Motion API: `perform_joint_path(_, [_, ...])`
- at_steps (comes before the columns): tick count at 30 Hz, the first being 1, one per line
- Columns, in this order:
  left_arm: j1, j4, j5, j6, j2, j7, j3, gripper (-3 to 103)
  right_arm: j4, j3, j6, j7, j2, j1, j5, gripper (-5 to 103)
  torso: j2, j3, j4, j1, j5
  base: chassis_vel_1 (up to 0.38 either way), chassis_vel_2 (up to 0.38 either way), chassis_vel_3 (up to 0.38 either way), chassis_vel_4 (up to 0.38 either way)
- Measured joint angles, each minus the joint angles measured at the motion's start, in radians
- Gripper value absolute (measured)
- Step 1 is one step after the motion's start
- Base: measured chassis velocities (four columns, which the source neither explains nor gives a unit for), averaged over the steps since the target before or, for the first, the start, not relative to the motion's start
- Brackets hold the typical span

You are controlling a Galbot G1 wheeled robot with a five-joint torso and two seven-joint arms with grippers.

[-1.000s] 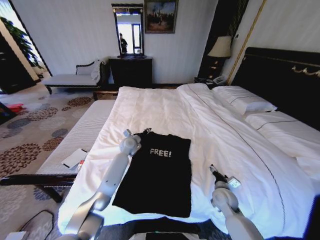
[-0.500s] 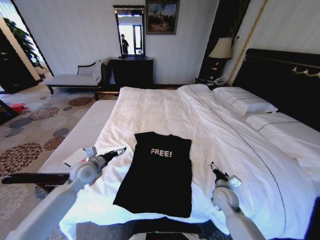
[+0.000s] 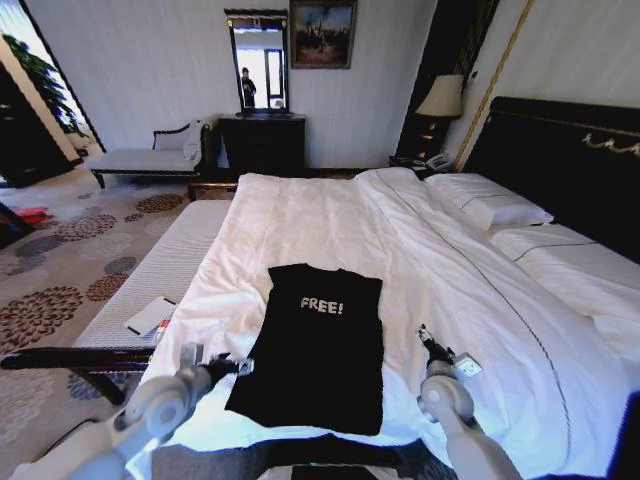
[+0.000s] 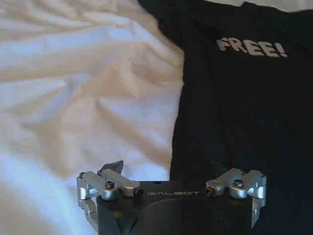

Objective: Fold the clothes on the bed.

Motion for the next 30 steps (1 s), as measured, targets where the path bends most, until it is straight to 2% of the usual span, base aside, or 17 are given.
perform_joint_path(4, [0.02,-0.043,-0.003,-0.016,0.032,-0.015,0.003,100,-0.001,0.007,-0.001,0.005,0.006,-0.009,-0.005,100,0.0,0.0,-0.0004,0.0,0.0,0.0,0.0,0.0,0.0])
perform_joint_path(10, [0.058,-0.081,-0.007,-0.016,0.042,-0.041,0.024,100,0.0,0.015,-0.004,0.008,0.014,-0.018,-0.013,100,0.0,0.0,0.0001,0.0,0.0001,0.0,0.0,0.0,0.0])
perform_joint_path(15, [0.055,-0.043,0.003,-0.011,0.037,-0.045,0.057,100,0.002,0.02,-0.013,0.018,0.016,-0.022,-0.017,100,0.0,0.0,0.0001,0.0,-0.0001,0.0,0.0,0.0,0.0])
perform_joint_path(18, [0.031,-0.019,-0.031,0.006,0.043,-0.06,0.063,100,0.0,0.027,-0.017,0.021,0.01,-0.025,-0.017,100,0.0,0.0,-0.0001,0.0,-0.0001,0.0,0.0,0.0,0.0])
perform_joint_path(24, [0.01,-0.002,-0.047,0.01,0.045,-0.063,0.073,100,-0.008,0.026,-0.02,0.024,0.013,-0.024,-0.021,100,0.0,0.0,-0.0002,0.0,0.0002,0.0,0.0,0.0,0.0])
perform_joint_path(27, [-0.005,0.013,-0.048,0.012,0.03,-0.063,0.115,100,-0.009,0.019,-0.025,0.031,0.017,-0.019,-0.022,100,0.0,0.0,0.0001,0.0,-0.0001,0.0,0.0,0.0,0.0])
perform_joint_path(28, [-0.01,0.015,-0.047,0.013,0.026,-0.063,0.131,103,-0.009,0.018,-0.027,0.033,0.018,-0.018,-0.022,100,0.0,0.0,0.0001,0.0,0.0,0.0,0.0,0.0,0.0])
perform_joint_path(30, [-0.013,0.015,-0.045,0.013,0.023,-0.063,0.145,101,-0.009,0.017,-0.029,0.034,0.018,-0.016,-0.022,100,0.0,0.0,0.0,0.0,0.0,0.0,0.0,0.0,0.0])
